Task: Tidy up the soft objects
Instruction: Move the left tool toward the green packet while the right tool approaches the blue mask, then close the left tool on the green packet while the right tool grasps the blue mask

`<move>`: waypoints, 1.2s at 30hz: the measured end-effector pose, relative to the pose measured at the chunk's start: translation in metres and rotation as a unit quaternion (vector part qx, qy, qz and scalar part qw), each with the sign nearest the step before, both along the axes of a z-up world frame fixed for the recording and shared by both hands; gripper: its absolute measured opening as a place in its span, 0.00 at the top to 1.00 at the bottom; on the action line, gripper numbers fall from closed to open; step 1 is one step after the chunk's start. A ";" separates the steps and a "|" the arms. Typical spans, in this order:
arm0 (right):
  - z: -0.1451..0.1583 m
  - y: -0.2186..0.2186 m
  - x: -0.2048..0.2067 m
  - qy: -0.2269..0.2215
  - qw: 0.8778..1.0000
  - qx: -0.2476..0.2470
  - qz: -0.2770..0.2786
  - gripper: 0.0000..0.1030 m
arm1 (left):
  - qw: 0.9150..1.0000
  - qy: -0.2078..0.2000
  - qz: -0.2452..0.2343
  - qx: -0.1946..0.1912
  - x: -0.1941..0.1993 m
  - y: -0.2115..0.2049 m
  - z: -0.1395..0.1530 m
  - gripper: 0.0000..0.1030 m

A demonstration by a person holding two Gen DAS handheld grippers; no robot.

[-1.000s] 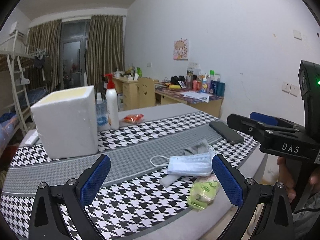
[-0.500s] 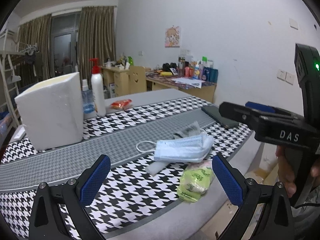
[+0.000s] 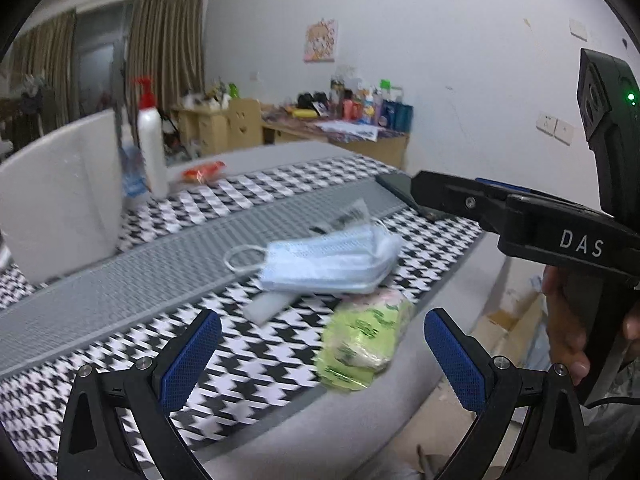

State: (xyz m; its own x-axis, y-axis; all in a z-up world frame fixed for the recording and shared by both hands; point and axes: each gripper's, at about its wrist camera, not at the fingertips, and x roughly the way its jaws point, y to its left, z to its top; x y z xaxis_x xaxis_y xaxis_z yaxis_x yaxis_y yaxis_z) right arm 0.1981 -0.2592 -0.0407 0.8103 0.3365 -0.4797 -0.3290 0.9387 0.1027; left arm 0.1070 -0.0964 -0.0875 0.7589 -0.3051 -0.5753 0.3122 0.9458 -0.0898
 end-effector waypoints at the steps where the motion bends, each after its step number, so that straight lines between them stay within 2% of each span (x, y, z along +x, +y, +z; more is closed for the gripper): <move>1: -0.001 -0.001 0.001 0.003 1.000 0.001 0.000 0.09 | 1.000 0.004 -0.003 0.003 0.002 -0.003 -0.003 0.01; 7: -0.011 -0.002 0.007 0.018 1.000 -0.002 -0.002 0.09 | 0.999 0.025 -0.017 0.009 0.010 -0.013 -0.015 0.02; 18: -0.023 -0.009 0.016 0.041 0.999 -0.006 0.004 0.09 | 0.997 0.061 -0.035 0.014 0.027 -0.024 -0.030 0.21; 23: -0.026 -0.008 0.017 0.045 0.999 -0.004 0.015 0.09 | 0.996 0.066 -0.045 0.028 0.028 -0.033 -0.034 0.33; 25: -0.027 -0.007 0.017 0.047 0.999 -0.001 0.020 0.09 | 0.996 0.072 -0.046 0.038 0.029 -0.036 -0.037 0.45; 27: -0.029 -0.006 0.018 0.047 0.999 -0.005 0.019 0.09 | 0.995 0.074 -0.048 0.040 0.030 -0.038 -0.038 0.50; 31: -0.031 -0.004 0.016 0.041 0.999 -0.016 0.021 0.09 | 0.995 0.074 -0.056 0.037 0.029 -0.039 -0.038 0.65; 34: -0.032 -0.005 0.018 0.046 0.999 -0.014 0.023 0.09 | 0.995 0.069 -0.059 0.038 0.027 -0.038 -0.036 0.71; 36: -0.034 -0.005 0.020 0.047 0.999 -0.017 0.021 0.09 | 0.995 0.067 -0.060 0.033 0.026 -0.036 -0.034 0.72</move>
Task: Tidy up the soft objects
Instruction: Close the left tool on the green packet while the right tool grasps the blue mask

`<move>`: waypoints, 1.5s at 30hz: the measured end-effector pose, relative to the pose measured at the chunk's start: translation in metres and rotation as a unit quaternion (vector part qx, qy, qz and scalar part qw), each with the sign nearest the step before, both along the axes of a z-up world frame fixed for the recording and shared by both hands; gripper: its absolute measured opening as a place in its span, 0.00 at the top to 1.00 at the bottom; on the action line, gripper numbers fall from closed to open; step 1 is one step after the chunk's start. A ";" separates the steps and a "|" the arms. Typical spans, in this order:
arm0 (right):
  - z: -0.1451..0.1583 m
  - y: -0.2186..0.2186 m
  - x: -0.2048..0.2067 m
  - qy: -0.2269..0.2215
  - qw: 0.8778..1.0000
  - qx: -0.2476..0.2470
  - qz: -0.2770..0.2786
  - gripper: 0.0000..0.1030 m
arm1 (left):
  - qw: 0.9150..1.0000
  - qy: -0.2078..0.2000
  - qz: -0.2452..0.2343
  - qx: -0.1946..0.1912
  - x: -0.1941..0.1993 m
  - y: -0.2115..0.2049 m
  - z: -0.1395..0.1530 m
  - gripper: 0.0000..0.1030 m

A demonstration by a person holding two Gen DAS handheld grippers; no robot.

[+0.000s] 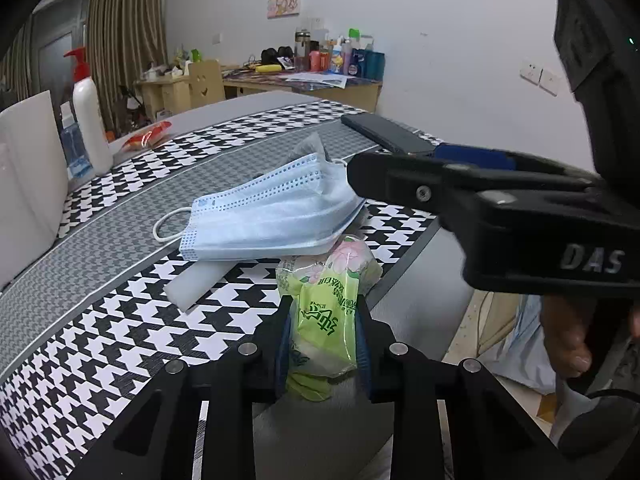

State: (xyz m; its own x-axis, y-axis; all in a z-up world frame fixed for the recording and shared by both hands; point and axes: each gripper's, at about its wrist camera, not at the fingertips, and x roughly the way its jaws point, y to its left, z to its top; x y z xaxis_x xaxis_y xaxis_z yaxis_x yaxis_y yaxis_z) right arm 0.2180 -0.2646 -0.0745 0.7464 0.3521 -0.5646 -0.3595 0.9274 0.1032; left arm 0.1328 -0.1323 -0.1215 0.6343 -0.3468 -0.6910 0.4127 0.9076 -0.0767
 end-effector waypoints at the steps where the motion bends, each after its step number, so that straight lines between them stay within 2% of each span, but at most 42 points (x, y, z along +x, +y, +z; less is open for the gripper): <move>1: -0.001 0.000 0.001 0.002 1.000 0.001 0.000 0.09 | 1.000 0.001 -0.001 -0.005 -0.001 0.002 0.002 0.72; 12: -0.002 0.018 -0.002 0.003 1.000 0.000 0.027 0.11 | 1.000 -0.002 0.008 -0.015 -0.019 0.022 0.009 0.72; 16: -0.004 0.029 -0.001 0.011 0.999 -0.006 0.039 0.18 | 1.000 -0.002 0.017 -0.016 -0.022 0.030 0.009 0.72; 20: -0.009 0.037 0.002 0.028 0.998 -0.008 0.048 0.30 | 0.999 -0.004 0.027 -0.020 -0.023 0.038 0.010 0.72; 27: -0.018 0.045 0.000 0.045 0.998 -0.010 0.052 0.37 | 0.999 -0.009 0.046 -0.020 -0.029 0.053 0.012 0.72; 33: -0.024 0.049 0.001 0.060 0.997 -0.014 0.048 0.50 | 0.998 -0.015 0.053 -0.024 -0.035 0.060 0.015 0.72; 35: -0.026 0.049 0.000 0.066 0.997 -0.018 0.046 0.59 | 0.998 -0.017 0.054 -0.026 -0.036 0.063 0.016 0.72; 39: -0.029 0.048 -0.002 0.072 0.996 -0.024 0.042 0.65 | 0.998 -0.020 0.055 -0.030 -0.038 0.067 0.018 0.72; 41: -0.029 0.047 -0.002 0.076 0.996 -0.023 0.036 0.71 | 0.998 -0.022 0.056 -0.030 -0.040 0.068 0.019 0.72; 45: -0.026 0.046 -0.006 0.074 0.996 -0.023 0.037 0.75 | 0.997 -0.027 0.061 -0.032 -0.044 0.072 0.022 0.72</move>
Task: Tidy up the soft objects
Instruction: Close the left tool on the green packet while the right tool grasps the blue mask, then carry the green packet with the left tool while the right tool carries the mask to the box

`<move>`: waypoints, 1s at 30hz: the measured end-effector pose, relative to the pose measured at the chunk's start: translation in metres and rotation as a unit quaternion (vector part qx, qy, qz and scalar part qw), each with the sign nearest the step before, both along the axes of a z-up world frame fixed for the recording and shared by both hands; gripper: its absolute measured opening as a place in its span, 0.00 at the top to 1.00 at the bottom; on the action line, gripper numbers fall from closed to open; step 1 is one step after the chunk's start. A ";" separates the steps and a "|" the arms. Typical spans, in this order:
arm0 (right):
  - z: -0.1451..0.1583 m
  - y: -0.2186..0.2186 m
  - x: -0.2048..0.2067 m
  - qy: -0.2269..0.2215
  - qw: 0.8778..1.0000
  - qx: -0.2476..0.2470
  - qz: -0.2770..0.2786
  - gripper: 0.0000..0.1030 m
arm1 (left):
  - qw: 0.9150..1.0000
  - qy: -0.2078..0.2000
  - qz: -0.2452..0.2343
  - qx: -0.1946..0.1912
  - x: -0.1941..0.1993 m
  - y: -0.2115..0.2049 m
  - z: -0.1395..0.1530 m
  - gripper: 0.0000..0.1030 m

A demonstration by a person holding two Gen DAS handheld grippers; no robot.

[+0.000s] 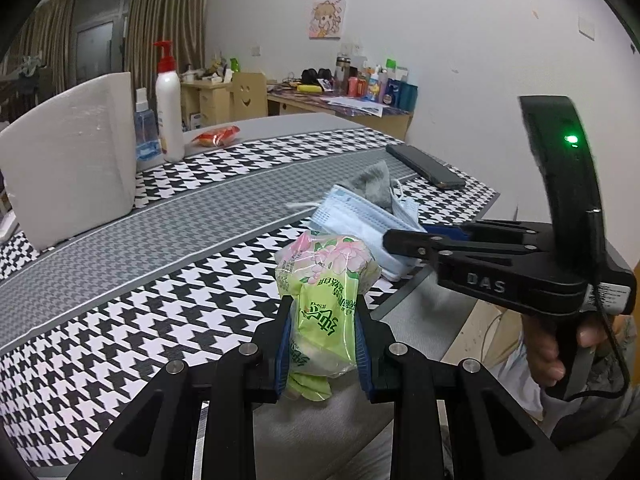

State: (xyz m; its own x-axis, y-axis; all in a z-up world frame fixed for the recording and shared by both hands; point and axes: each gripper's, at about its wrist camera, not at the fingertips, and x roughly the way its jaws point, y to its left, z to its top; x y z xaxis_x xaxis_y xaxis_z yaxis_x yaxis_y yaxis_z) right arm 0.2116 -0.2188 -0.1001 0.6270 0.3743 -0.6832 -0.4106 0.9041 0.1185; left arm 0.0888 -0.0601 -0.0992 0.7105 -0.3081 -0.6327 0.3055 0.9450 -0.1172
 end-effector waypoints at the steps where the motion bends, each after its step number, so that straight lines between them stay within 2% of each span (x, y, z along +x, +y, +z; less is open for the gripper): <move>1: 0.002 0.000 -0.002 -0.002 1.000 0.002 0.001 0.76 | 1.000 -0.003 0.003 -0.001 -0.001 0.002 0.002 0.72; 9: 0.028 0.002 -0.021 -0.038 0.999 0.013 0.005 0.76 | 1.000 -0.023 0.017 0.001 -0.005 0.011 0.014 0.72; 30: 0.060 0.007 -0.030 -0.090 0.996 0.025 0.010 0.76 | 0.997 -0.055 0.055 0.006 -0.009 0.032 0.039 0.72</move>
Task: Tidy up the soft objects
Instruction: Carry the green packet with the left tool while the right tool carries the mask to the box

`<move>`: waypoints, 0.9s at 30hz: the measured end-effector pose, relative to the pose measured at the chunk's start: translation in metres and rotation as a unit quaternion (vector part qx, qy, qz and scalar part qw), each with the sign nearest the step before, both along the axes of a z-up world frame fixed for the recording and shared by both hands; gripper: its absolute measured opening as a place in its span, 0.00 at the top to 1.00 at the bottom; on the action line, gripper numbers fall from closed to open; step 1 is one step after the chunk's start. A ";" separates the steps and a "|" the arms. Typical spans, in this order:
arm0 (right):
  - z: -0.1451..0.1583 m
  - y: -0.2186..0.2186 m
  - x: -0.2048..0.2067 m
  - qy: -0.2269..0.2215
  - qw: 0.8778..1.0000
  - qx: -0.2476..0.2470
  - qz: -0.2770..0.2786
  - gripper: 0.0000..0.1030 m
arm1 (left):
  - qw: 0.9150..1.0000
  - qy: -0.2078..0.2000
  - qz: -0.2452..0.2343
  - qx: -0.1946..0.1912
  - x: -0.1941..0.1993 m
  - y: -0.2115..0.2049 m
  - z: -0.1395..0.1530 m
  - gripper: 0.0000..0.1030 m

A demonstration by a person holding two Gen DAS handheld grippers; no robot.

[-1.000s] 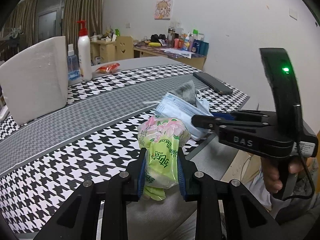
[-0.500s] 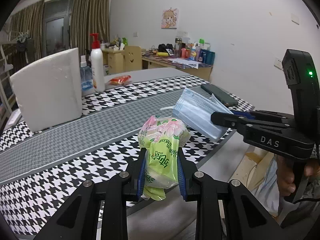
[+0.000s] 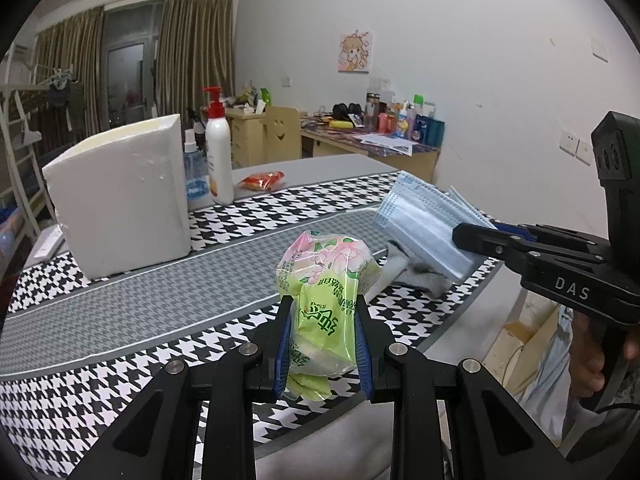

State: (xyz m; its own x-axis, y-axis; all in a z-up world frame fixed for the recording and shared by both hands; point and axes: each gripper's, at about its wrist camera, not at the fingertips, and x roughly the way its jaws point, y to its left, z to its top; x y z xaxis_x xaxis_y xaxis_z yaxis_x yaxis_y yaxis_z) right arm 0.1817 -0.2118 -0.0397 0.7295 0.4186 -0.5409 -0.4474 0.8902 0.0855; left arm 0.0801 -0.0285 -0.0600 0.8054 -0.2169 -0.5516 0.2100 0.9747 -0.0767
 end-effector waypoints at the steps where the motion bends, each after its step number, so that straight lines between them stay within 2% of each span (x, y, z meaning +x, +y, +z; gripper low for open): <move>1: 0.001 0.000 0.000 -0.003 1.000 0.000 0.001 0.76 | 1.000 -0.001 0.001 -0.001 0.001 0.001 0.000 0.72; 27: 0.018 0.028 0.007 -0.031 0.999 0.003 0.036 0.76 | 0.999 -0.028 0.045 0.004 0.006 0.031 0.025 0.72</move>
State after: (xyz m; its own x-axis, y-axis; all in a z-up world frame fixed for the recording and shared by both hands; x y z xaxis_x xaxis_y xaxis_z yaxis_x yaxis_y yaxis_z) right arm 0.1889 -0.1842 -0.0222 0.7299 0.4742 -0.4923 -0.5148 0.8552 0.0605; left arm 0.0859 0.0025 -0.0351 0.8510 -0.1379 -0.5067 0.1246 0.9904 -0.0604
